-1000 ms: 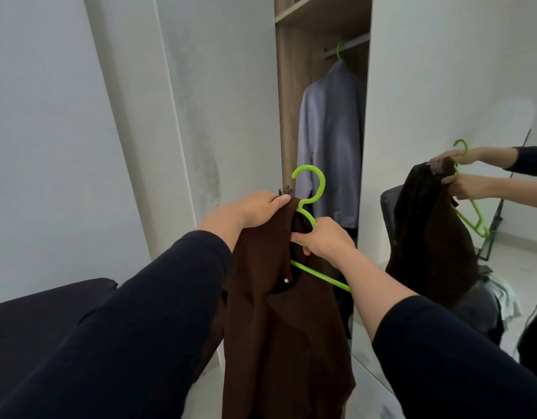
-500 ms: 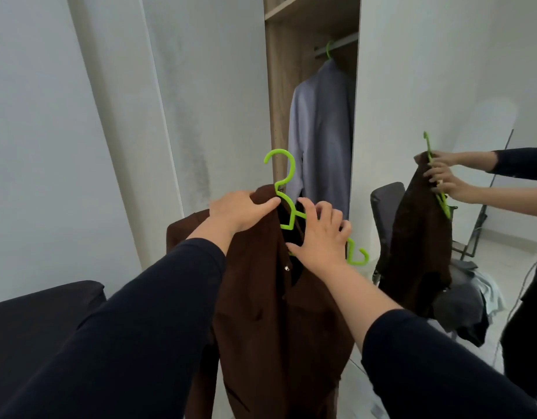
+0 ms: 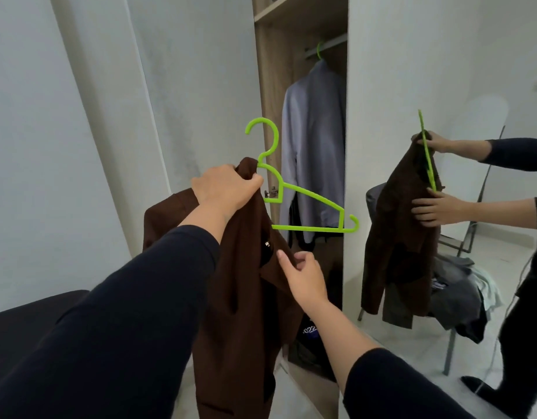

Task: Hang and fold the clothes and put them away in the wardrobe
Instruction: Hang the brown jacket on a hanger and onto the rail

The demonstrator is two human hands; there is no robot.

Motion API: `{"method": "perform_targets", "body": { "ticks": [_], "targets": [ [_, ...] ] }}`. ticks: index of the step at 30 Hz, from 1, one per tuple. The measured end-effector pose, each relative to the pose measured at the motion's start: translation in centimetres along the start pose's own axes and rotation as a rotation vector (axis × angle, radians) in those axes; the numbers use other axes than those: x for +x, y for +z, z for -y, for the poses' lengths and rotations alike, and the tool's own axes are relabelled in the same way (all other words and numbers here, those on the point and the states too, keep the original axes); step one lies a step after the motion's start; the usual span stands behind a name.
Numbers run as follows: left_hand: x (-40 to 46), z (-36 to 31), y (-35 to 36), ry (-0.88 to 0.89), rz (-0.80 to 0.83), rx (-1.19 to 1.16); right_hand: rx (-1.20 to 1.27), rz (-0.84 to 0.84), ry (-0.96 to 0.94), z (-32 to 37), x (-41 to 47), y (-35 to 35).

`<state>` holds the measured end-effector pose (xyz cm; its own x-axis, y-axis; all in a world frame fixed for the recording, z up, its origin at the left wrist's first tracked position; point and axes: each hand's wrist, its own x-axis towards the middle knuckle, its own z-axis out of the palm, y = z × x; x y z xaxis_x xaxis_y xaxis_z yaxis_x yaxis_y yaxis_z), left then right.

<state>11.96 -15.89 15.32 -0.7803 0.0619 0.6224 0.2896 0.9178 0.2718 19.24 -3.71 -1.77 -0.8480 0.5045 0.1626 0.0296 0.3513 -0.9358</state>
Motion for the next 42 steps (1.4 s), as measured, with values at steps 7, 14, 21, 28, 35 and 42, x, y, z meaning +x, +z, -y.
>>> {"method": "perform_targets", "body": {
  "ticks": [7, 14, 21, 28, 35, 42],
  "targets": [
    [-0.2, 1.6, 0.1, -0.006, 0.06, -0.063, 0.094, 0.188, 0.167, 1.0, 2.7, 2.0],
    [0.2, 6.3, -0.1, -0.022, 0.093, -0.009, 0.864, 0.109, 0.472, 1.8, 4.7, -0.8],
    [0.6, 9.2, 1.0, -0.104, 0.146, -0.125, 1.246, 0.214, 0.417, 5.1, 3.6, -4.1],
    [1.3, 10.8, 1.7, -0.175, 0.148, -0.242, 1.263, 0.398, 0.253, 7.7, 2.6, -5.7],
    [1.8, 11.8, 1.4, -0.096, 0.127, -0.19, 0.869, 0.527, 0.207, 7.4, 4.0, -6.9],
    [1.1, 8.1, 1.8, 0.045, -0.067, 0.129, 0.084, -0.068, 0.031, 8.5, 3.9, -3.4]
  ]
}}
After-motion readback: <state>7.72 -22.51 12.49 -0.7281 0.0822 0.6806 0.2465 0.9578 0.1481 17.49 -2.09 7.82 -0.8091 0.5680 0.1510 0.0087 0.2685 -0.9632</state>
